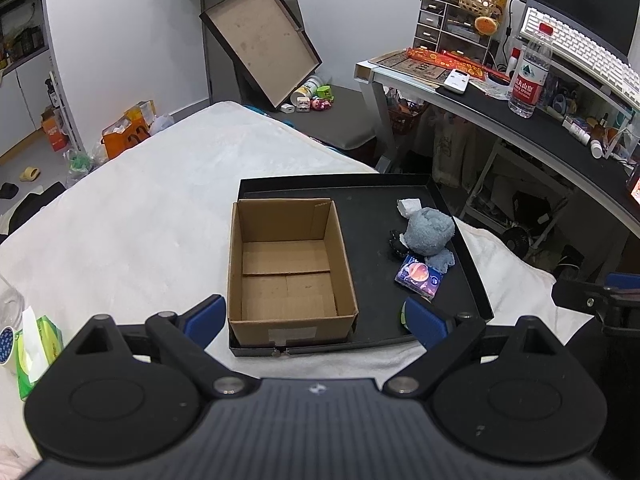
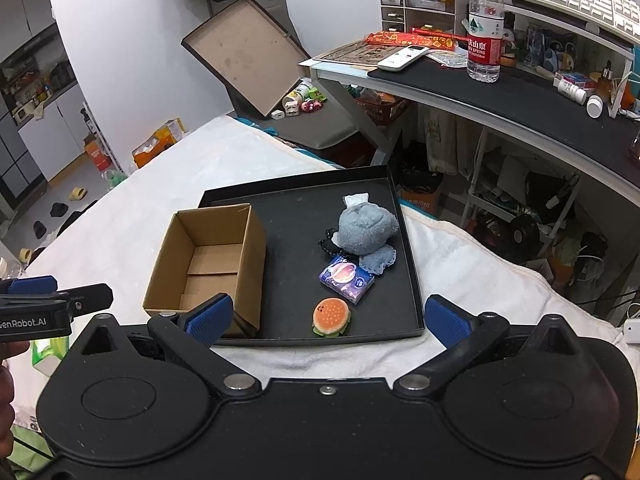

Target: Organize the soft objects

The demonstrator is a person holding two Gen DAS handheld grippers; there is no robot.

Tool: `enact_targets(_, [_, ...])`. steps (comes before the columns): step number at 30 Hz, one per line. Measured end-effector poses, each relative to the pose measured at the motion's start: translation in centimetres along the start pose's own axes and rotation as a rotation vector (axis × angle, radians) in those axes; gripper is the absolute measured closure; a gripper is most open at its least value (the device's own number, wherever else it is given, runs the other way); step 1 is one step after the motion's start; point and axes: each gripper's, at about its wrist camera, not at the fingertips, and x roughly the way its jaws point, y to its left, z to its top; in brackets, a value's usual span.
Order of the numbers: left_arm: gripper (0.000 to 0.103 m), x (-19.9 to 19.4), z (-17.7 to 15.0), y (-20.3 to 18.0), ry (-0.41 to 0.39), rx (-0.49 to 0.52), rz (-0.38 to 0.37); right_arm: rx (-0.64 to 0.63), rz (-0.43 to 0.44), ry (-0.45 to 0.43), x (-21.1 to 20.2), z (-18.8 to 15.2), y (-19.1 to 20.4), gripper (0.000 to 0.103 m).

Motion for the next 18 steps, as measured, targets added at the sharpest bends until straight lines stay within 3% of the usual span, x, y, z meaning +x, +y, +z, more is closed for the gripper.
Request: enact_targets(18, [0.008, -0.08, 0.00, 0.06, -0.006, 0.002, -0.007, 0.010, 0.004, 0.003, -0.01, -0.03, -0.01, 0.000])
